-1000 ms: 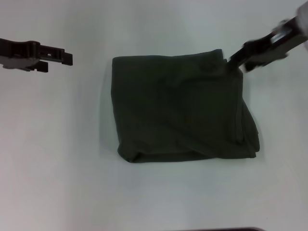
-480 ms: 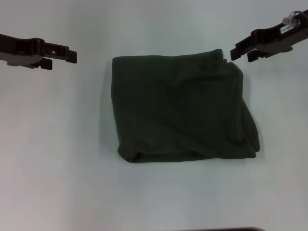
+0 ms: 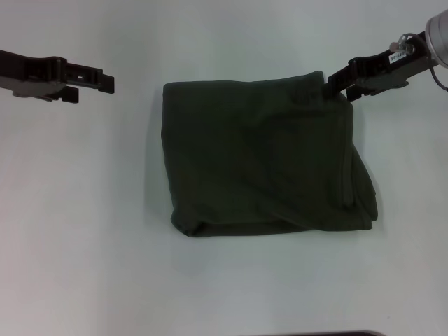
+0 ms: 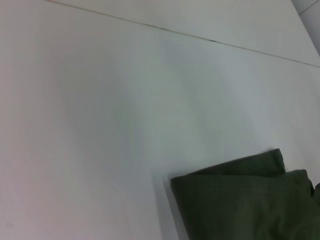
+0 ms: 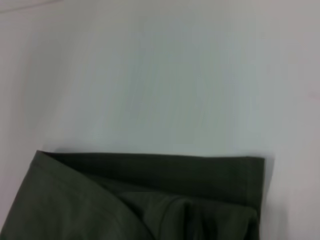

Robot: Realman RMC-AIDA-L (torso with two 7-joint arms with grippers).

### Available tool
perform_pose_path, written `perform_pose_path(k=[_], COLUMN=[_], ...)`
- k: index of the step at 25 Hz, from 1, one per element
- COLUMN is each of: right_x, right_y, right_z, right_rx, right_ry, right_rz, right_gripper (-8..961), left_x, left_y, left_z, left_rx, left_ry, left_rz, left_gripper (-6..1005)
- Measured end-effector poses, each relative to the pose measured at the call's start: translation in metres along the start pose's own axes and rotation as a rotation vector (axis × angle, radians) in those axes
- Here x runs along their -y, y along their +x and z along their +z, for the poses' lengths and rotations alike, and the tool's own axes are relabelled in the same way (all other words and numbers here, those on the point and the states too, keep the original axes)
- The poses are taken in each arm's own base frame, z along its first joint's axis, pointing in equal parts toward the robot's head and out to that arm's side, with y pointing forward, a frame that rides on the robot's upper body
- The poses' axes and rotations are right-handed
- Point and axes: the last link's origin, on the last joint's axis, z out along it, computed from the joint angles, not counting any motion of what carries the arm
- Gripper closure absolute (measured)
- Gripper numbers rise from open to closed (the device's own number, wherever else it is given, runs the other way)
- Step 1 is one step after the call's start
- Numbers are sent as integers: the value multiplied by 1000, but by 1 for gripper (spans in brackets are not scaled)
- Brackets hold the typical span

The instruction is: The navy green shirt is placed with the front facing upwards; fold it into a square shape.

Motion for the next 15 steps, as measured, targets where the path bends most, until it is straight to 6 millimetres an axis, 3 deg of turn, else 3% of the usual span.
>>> perform_pose_path(k=[5,15], right_x=[2,3], right_y=[3,6], right_z=[4,9], right_rx=[0,11], right_ry=[3,-26], right_rz=[13,37], right_gripper=[386,528], left_x=[-2,-2], left_y=[0,-1], left_z=[2,3], left_rx=[3,5], left_ry=[-5,-3], left_rz=[2,3], left_gripper=[96,96])
